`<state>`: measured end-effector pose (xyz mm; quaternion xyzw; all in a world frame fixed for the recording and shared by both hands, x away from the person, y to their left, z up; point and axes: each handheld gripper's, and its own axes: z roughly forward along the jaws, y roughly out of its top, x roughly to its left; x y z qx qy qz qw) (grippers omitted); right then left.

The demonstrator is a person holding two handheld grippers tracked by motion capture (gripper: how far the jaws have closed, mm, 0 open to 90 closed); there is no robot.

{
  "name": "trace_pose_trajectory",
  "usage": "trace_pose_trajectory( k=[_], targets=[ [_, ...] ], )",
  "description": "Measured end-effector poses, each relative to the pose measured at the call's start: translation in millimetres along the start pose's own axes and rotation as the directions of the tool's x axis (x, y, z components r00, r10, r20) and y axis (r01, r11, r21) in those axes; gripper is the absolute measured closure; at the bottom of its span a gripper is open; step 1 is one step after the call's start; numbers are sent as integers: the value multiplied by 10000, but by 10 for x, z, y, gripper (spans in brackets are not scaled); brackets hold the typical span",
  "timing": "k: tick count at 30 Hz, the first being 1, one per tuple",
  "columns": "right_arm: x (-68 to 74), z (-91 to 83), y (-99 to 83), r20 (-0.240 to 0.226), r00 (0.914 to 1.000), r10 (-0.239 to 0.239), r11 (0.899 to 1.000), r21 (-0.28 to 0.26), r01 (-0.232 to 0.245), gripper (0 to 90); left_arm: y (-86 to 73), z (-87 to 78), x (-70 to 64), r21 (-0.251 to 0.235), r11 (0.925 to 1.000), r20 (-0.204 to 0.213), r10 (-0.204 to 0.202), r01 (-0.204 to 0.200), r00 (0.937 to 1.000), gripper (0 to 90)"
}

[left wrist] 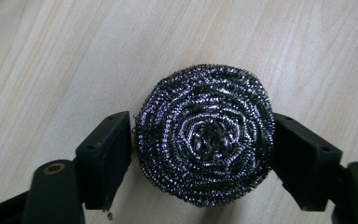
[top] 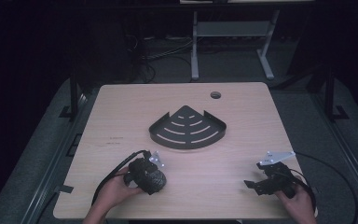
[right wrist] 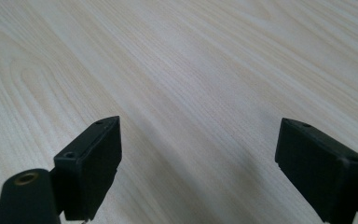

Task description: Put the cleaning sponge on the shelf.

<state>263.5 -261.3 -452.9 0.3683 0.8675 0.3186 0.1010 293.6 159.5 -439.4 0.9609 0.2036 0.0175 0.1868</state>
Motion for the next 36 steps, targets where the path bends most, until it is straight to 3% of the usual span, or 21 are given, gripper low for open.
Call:
trace_pose_trajectory(
  k=[10,29,36],
  targets=[
    [4,3,6,-4,10000,-31,10000,-4,31,142,7,-16,0,-55,9999,-16,94,-94,10000,327],
    [11,44,20,-86,9999,-57,9999,99,58,142,140,-136,105,-545,9984,321,-122,139,9994,330],
    [10,46,17,-132,9999,5,10000,86,-3,142,232,-178,166,-486,9988,342,-13,29,9994,330]
  ],
)
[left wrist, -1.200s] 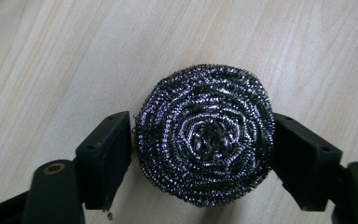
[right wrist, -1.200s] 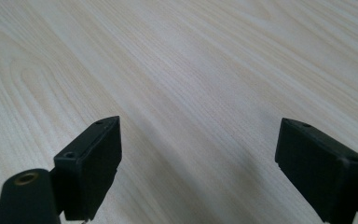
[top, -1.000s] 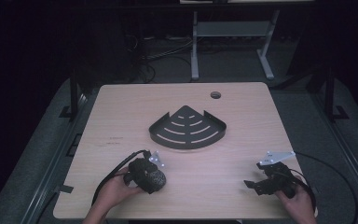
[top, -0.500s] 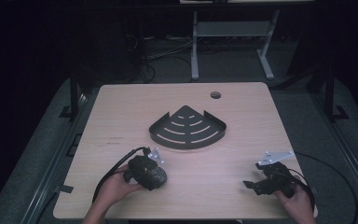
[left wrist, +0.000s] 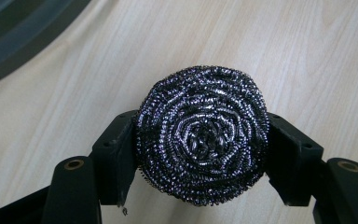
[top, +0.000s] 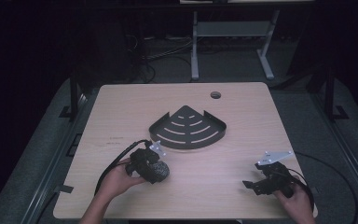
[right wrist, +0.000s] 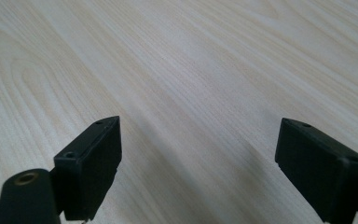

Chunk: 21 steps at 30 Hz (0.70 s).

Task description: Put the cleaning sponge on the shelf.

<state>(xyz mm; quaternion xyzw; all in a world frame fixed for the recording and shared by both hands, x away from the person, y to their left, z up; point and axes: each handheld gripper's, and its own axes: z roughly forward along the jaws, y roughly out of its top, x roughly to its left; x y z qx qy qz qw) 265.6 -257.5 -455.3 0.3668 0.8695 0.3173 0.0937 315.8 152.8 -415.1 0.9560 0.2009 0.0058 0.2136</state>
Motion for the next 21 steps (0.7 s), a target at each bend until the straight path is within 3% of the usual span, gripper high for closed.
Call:
trace_pose_trajectory(
  k=[21],
  targets=[
    [-16,13,10,-20,9999,165,9999,1,-165,142,320,-41,146,218,9994,261,265,-271,9993,328]
  ],
)
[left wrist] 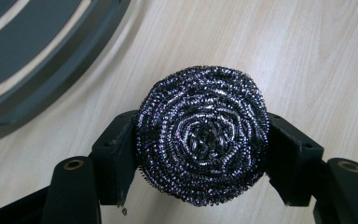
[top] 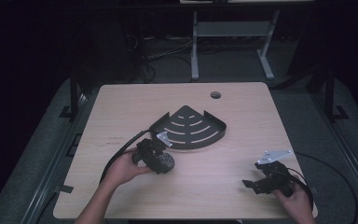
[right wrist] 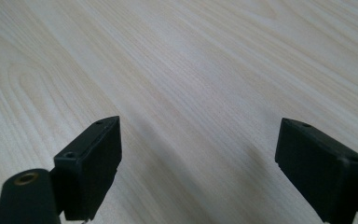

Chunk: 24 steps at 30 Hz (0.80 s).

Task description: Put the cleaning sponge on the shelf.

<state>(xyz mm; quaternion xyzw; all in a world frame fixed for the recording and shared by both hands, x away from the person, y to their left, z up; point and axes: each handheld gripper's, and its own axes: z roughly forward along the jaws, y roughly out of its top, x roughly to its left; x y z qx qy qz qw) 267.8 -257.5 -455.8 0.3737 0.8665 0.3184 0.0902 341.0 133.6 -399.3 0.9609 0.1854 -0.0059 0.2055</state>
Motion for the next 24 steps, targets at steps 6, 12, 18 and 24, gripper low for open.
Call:
trace_pose_trajectory(
  k=[6,12,18,24],
  targets=[
    [-12,0,-8,-22,10000,1,10000,-45,-1,142,104,-8,40,14,10000,8,45,-45,10000,328],
    [-4,-12,-12,6,10000,11,10000,-37,-11,142,166,-7,67,4,10000,8,52,-52,10000,328],
    [-9,-14,-18,29,10000,-53,9999,-146,54,142,251,-12,107,92,9998,-74,190,-190,9998,328],
    [8,-9,-13,6,10000,-67,10000,-17,67,142,340,-13,146,178,9994,-75,309,-307,9995,328]
  ],
)
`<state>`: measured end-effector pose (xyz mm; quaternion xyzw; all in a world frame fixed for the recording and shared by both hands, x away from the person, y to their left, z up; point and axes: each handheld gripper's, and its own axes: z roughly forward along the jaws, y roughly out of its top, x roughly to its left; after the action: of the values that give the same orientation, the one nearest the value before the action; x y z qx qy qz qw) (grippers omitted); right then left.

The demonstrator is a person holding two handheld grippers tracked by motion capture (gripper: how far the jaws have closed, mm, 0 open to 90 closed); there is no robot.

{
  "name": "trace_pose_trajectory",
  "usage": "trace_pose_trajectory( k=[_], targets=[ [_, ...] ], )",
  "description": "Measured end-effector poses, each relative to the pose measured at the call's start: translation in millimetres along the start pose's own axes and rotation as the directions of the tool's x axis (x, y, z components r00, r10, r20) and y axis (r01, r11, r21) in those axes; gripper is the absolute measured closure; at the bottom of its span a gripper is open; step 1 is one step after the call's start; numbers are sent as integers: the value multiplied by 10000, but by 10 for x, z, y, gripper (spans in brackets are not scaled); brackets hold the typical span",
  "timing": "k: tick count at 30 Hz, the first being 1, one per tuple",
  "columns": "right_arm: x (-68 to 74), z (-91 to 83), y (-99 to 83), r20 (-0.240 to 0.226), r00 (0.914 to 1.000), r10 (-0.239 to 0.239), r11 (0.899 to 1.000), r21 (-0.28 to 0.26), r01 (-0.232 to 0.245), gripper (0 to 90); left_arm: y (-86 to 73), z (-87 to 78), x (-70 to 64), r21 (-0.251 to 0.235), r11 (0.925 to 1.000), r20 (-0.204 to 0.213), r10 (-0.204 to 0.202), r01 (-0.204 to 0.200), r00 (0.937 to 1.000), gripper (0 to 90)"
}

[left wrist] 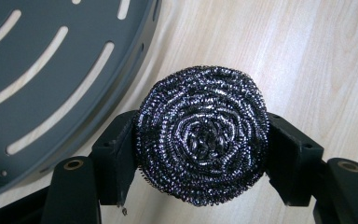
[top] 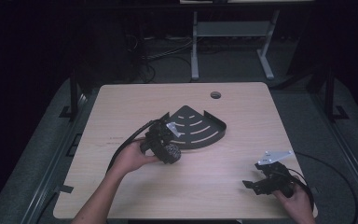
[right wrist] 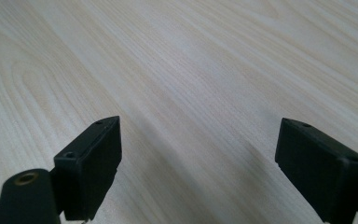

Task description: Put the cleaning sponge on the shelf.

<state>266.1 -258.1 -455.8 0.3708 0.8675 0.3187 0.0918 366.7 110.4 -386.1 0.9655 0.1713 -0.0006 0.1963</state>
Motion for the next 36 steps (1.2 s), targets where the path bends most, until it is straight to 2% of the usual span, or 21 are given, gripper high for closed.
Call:
trace_pose_trajectory(
  k=[11,21,28,33,36],
  targets=[
    [-12,-7,-10,-14,10000,34,10000,-18,-34,142,152,-36,85,-84,9999,-54,85,-86,9999,328],
    [-22,-33,-22,40,10000,65,9999,-115,-65,142,317,-56,143,37,9996,-125,297,-297,9995,328],
    [-15,-18,-22,-17,10000,40,10000,-45,-40,142,425,-62,223,143,9993,-229,351,-348,9991,328],
    [-11,-32,-19,22,10000,-1,10000,-88,2,142,475,-61,275,25,9996,-216,290,-290,9993,328],
    [-8,-27,-13,-7,10000,-1,9999,-102,1,142,509,-49,320,154,9994,-350,325,-319,9989,328]
  ],
)
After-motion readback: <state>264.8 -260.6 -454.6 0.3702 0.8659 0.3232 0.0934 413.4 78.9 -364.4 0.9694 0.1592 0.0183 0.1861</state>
